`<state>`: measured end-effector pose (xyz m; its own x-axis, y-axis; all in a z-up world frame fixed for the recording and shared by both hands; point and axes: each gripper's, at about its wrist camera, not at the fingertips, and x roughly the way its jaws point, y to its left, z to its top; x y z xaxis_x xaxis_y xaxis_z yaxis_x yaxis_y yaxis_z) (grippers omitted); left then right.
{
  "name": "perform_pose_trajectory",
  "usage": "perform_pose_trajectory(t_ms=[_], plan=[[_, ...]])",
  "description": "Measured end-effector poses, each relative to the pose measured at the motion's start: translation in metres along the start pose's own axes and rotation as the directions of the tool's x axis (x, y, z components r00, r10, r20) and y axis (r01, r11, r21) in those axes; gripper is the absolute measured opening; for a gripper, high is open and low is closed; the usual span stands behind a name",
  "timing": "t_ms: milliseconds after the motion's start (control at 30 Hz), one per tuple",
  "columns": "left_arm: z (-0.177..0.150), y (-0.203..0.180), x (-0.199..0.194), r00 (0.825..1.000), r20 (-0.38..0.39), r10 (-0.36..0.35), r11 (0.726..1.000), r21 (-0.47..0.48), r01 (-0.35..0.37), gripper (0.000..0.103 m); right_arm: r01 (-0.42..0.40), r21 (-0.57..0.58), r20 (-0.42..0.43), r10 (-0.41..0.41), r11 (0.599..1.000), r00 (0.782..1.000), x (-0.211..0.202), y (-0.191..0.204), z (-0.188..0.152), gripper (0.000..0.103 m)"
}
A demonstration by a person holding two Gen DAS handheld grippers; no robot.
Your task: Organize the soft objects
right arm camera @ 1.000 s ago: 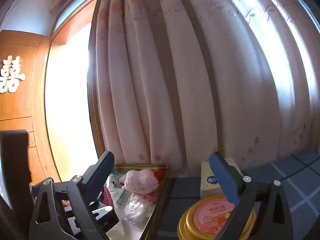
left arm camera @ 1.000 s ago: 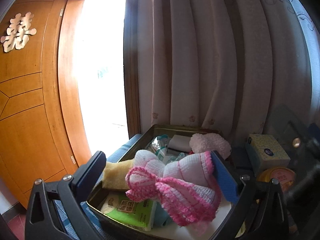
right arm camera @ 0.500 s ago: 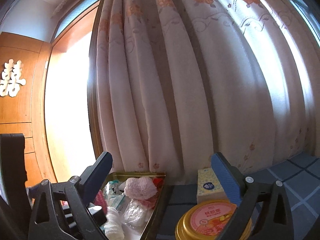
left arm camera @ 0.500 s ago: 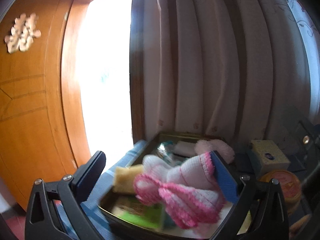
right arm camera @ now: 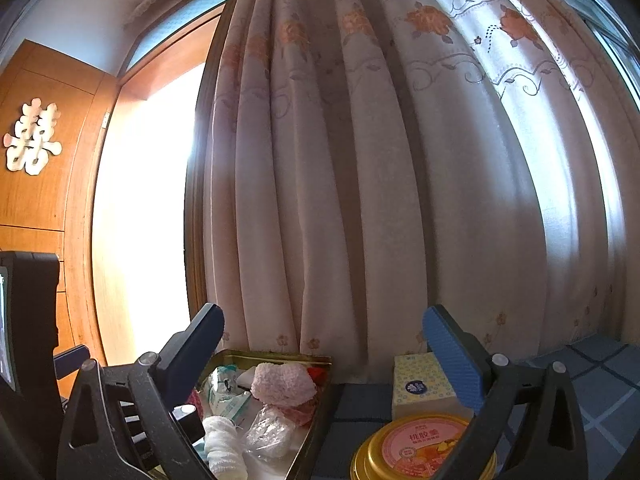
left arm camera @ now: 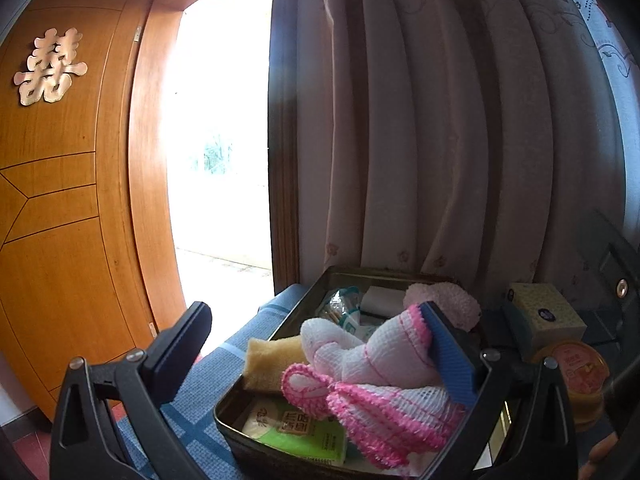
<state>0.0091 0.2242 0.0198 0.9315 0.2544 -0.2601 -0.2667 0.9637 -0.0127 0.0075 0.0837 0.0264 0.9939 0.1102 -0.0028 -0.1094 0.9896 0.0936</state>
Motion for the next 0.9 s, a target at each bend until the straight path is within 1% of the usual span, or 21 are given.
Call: perform_pose_trajectory(t_ms=[900], plan=[[-0.0012,0.0021,0.0024,1.000,-0.017,0.007,1.000,0.001,-0.007,0.103,-0.003,0.010,-0.013,0.003,1.000,1.000,0.0001,-0.0042,0.0016,0.102]])
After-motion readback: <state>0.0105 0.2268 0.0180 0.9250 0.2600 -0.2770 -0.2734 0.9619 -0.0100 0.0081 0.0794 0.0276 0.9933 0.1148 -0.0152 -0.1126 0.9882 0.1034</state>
